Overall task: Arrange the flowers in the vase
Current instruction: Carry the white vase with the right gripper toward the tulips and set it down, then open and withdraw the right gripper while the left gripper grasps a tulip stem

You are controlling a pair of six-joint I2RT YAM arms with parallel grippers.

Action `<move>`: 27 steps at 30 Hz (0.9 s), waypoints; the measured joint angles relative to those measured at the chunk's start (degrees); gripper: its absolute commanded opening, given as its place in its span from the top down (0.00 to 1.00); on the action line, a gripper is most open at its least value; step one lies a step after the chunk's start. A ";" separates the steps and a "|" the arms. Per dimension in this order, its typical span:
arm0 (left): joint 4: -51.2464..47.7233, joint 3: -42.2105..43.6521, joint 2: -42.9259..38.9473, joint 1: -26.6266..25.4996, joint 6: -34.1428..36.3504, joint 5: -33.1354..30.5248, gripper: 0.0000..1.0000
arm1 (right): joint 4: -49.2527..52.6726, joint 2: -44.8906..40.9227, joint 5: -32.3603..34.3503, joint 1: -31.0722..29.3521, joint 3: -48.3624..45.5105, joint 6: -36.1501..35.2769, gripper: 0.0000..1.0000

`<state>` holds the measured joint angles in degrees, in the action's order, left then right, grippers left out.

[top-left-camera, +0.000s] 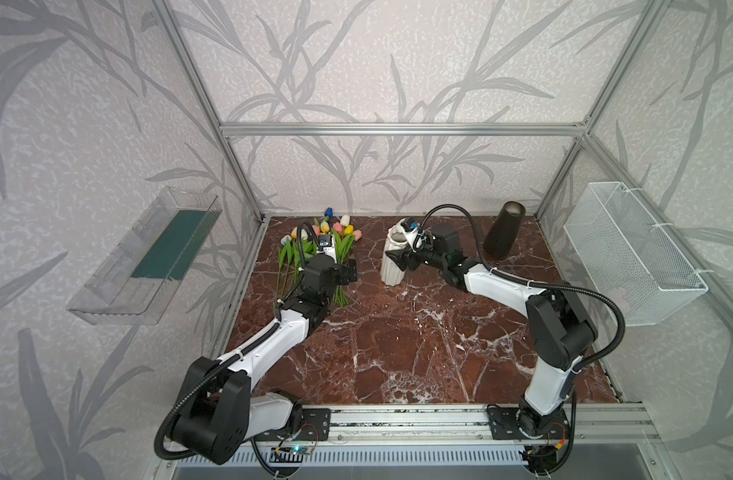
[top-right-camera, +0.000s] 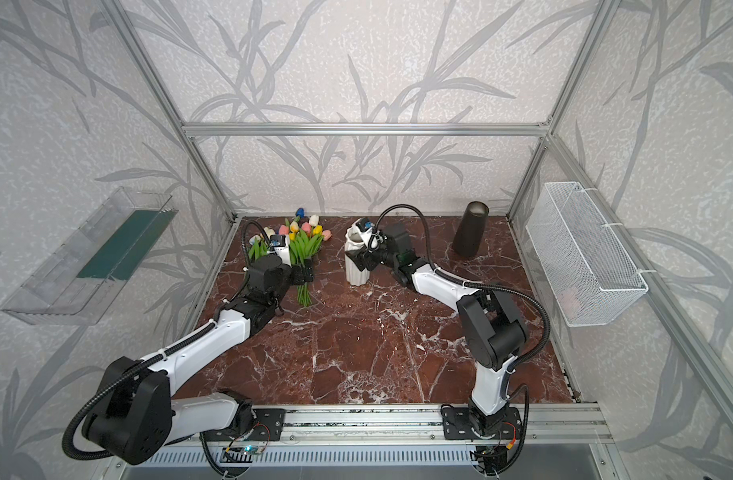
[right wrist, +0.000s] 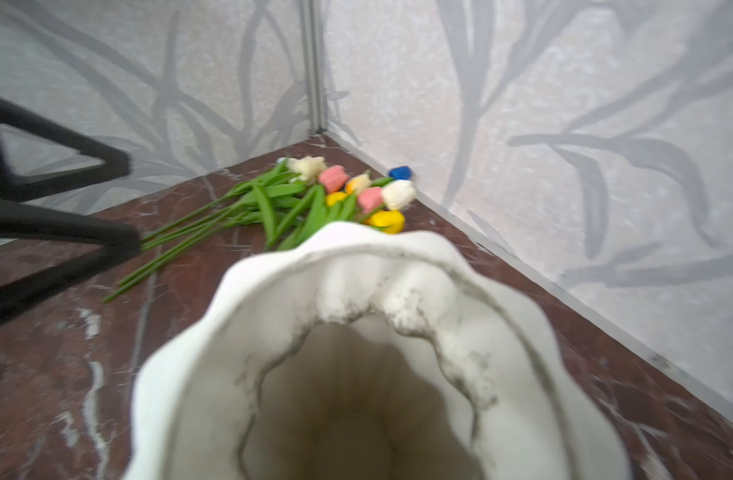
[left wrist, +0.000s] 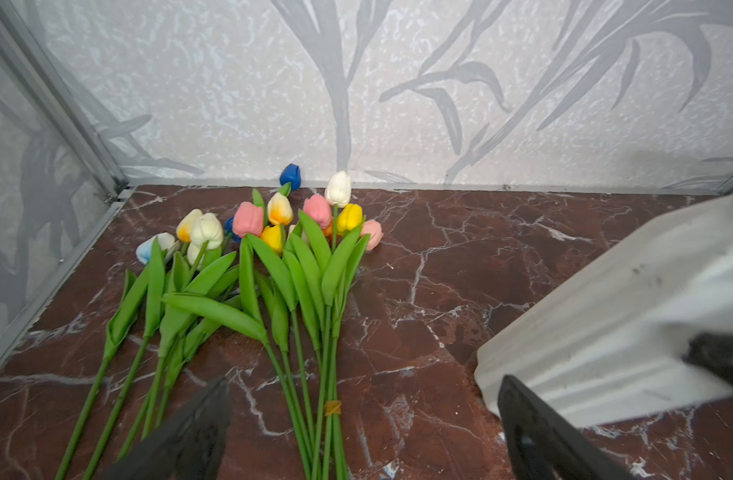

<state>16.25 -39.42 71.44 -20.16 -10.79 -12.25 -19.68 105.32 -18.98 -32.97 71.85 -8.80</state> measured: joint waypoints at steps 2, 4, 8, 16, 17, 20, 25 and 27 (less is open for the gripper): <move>0.04 0.70 -0.85 -0.02 0.02 -0.81 0.01 | 0.02 1.29 -0.63 -0.94 1.60 -0.24 0.70; 0.11 1.09 -1.36 0.00 0.07 -1.46 0.01 | -0.11 2.29 -0.46 -0.68 2.47 -0.50 0.70; 0.07 2.19 -1.92 0.00 0.28 -2.27 0.01 | 0.48 2.58 1.68 0.44 2.56 -1.29 0.70; -0.09 3.28 -1.97 0.94 0.72 -3.04 0.01 | 2.82 2.58 5.25 1.92 3.80 -1.51 0.62; -0.31 3.26 -1.92 1.27 0.68 -2.89 0.02 | 3.23 2.58 5.31 2.05 3.93 -1.16 0.59; -2.51 2.36 -1.46 2.80 0.17 -2.27 0.05 | 3.39 2.58 5.46 2.56 3.96 0.33 0.39; -7.32 -2.36 1.86 5.81 -0.90 -0.59 0.08 | 3.52 2.58 5.99 2.95 3.96 1.62 0.11; -9.05 -4.31 3.34 7.13 -1.36 0.50 0.08 | 3.23 2.58 6.03 3.04 4.00 1.68 0.07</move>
<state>7.20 -43.72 74.78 -13.04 -12.14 -11.75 -16.45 107.90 -12.95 -29.93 75.85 -7.11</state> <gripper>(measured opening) 0.925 0.894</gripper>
